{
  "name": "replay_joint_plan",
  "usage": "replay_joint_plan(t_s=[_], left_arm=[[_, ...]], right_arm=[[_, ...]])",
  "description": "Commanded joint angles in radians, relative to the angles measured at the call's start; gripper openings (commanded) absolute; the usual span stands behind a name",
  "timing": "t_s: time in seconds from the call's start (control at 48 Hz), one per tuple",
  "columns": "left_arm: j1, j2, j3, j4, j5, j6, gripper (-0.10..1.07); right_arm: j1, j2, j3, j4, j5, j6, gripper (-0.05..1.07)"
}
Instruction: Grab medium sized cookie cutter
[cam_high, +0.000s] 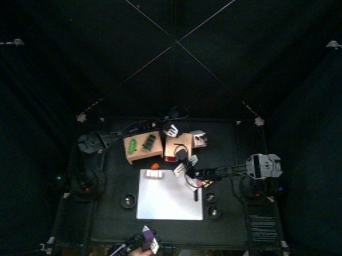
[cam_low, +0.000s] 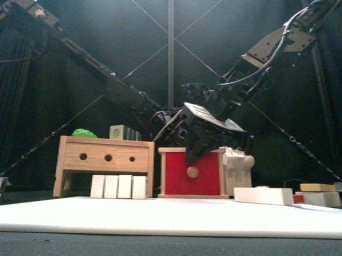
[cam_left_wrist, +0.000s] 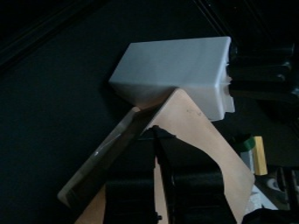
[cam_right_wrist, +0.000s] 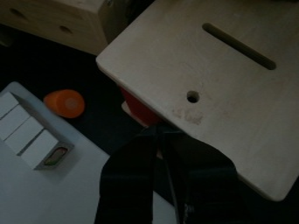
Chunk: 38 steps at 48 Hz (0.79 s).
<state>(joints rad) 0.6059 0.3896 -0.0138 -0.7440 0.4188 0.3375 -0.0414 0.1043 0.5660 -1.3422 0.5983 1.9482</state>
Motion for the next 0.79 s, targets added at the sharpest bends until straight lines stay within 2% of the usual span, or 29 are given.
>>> replay_joint_plan(t_s=[0.0, 0.208, 0.479, 0.667, 0.771], left_arm=[[0.003, -0.057, -0.017, 0.009, -0.043, 0.002, 0.34], [0.0, -0.092, -0.014, 0.011, -0.106, 0.006, 0.34], [-0.003, -0.16, 0.005, 0.023, -0.181, 0.014, 0.34], [-0.031, -0.201, 0.018, 0.098, -0.198, 0.014, 0.34], [-0.058, -0.233, 0.044, 0.15, -0.242, 0.014, 0.34]], right_arm=[[0.012, -0.052, -0.021, -0.006, 0.008, 0.0, 0.53], [0.049, -0.074, -0.005, -0.002, 0.009, 0.0, 0.53], [0.135, -0.166, 0.051, 0.049, 0.014, 0.002, 0.53], [0.17, -0.207, 0.089, 0.083, 0.061, 0.002, 0.53], [0.187, -0.222, 0.114, 0.117, 0.106, 0.002, 0.53]])
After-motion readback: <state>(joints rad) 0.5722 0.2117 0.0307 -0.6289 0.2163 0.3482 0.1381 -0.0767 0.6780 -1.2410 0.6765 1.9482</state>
